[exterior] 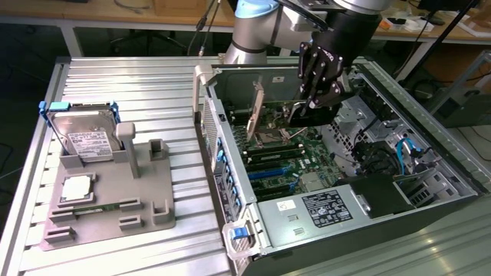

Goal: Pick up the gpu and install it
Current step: 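Insert the gpu into the slot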

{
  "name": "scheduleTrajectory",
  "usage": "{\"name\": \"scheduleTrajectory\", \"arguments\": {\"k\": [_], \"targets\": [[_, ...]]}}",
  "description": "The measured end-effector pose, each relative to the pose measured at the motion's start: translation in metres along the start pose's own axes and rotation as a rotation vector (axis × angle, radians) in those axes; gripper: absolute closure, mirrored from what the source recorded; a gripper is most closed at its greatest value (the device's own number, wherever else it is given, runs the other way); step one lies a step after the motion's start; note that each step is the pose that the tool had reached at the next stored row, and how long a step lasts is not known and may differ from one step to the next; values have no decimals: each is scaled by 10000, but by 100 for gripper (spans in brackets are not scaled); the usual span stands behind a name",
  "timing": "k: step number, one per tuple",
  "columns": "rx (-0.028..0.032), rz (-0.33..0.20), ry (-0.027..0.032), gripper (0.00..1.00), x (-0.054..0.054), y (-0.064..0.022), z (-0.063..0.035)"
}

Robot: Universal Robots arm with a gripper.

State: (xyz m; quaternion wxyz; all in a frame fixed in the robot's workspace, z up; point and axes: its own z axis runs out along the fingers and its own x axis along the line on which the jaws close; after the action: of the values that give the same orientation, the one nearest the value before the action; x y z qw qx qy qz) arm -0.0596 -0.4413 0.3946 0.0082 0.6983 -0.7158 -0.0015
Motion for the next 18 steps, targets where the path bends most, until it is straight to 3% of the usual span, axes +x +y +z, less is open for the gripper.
{"name": "scheduleTrajectory", "arguments": {"k": [18], "targets": [[0, -1, 0, 73, 2, 88, 26]]}}
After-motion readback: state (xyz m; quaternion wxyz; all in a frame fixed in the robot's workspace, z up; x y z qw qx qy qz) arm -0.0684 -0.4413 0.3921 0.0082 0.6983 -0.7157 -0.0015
